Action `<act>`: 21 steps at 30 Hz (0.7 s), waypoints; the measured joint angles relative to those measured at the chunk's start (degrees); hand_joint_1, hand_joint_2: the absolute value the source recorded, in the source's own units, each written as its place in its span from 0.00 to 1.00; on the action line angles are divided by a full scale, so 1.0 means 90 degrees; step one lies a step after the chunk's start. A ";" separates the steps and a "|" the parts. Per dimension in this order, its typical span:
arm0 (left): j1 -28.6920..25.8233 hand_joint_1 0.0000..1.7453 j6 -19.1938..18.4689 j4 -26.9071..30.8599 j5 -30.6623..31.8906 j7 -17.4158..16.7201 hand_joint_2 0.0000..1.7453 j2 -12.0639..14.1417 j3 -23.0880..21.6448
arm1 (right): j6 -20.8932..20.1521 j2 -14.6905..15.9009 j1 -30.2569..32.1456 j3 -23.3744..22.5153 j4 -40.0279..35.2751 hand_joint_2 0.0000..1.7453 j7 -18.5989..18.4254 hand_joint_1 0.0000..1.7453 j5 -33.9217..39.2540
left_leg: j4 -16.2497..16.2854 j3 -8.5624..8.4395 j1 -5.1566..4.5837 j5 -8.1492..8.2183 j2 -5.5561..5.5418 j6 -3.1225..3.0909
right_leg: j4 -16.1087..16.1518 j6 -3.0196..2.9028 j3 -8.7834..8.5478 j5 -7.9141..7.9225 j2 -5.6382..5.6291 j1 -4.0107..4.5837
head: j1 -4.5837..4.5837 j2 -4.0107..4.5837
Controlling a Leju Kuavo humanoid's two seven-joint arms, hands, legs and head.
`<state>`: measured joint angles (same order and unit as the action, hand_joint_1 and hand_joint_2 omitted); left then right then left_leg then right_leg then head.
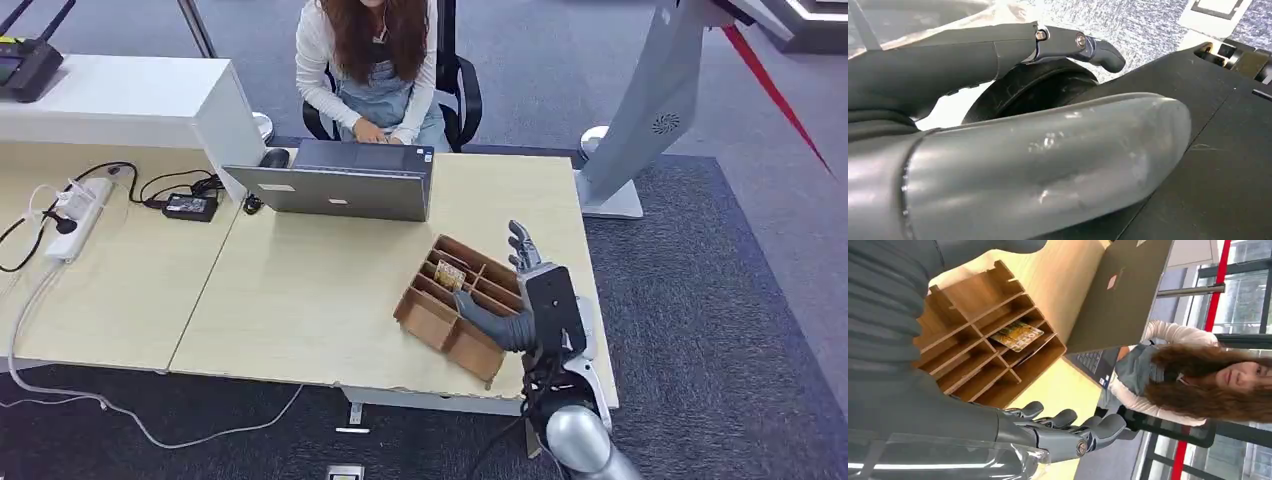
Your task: Pass the card to the sensor for recognition and then transmit it.
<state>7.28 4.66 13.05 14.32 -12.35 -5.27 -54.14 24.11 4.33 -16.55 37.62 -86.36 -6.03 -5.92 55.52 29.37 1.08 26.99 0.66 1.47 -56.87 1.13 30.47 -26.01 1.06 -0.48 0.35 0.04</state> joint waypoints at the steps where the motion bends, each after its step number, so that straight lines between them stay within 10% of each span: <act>1: 0.0000 0.00 0.0000 0.0000 0.0000 0.0000 0.00 0.0000 0.0000 | 0.0000 0.0000 0.0000 -0.0002 0.0000 1.00 0.0000 0.00 0.0000 | 0.0000 0.0000 0.0000 0.0000 0.0000 0.0000 | 0.0000 0.0000 0.0000 0.0000 0.0000 0.0000 | 0.0000 0.0000; 21: -0.0010 0.00 0.0027 0.0000 -0.0010 -0.0034 0.00 0.0012 0.0002 | 0.0706 0.0177 0.0056 -0.0267 -0.0257 1.00 0.0056 0.00 -0.0172 | 0.0001 -0.0002 0.0000 0.0000 0.0001 0.0000 | 0.0000 0.0000 0.0002 0.0000 0.0000 0.0000 | 0.0000 0.0000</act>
<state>7.18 4.90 13.05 14.23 -12.66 -5.16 -54.12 30.47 5.92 -16.05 35.21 -88.67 -5.53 -7.47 55.53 29.35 1.08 27.00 0.67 1.47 -56.86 1.13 30.49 -26.01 1.06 -0.49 0.35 0.04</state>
